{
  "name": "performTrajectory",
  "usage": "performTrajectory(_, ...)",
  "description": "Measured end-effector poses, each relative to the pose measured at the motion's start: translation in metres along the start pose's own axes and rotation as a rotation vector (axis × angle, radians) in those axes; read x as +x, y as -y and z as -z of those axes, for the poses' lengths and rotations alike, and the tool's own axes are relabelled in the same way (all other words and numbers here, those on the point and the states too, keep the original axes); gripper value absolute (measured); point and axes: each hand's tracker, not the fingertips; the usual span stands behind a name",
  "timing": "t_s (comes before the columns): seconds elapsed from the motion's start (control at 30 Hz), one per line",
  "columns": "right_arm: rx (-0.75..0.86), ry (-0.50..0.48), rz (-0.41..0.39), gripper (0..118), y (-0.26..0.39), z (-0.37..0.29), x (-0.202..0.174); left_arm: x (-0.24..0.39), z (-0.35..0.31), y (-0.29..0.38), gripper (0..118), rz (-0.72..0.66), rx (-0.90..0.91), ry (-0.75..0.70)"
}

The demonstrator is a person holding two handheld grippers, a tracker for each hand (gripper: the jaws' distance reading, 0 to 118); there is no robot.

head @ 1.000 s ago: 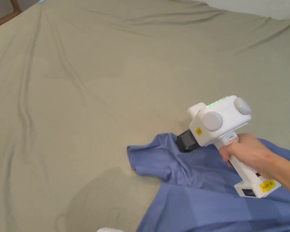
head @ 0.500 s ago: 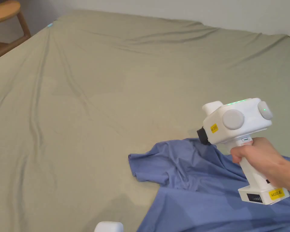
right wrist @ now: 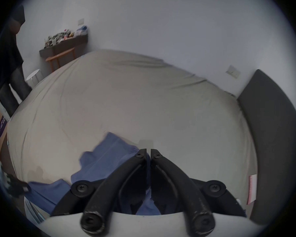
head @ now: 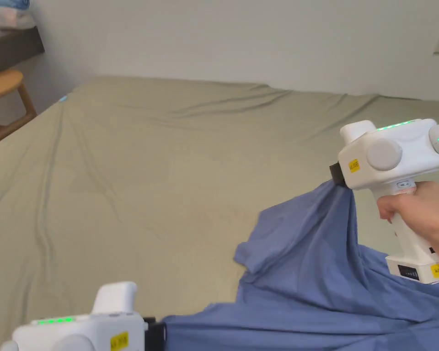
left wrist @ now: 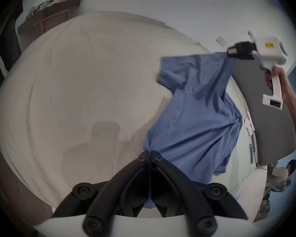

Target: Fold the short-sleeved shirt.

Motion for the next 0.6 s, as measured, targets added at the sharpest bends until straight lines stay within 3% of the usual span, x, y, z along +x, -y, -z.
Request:
performTrajectory(0.27, 0.178, 0.124, 0.118, 1, -0.016, -0.139, 0.094, 0.046, -0.086, -0.113, 0, 0.133, 0.239, -0.048)
performTrajectory(0.6, 0.358, 0.284, 0.206, 1, -0.028, -0.3, 0.163, 0.099, -0.209, -0.218, 0, 0.161, 0.487, -0.202)
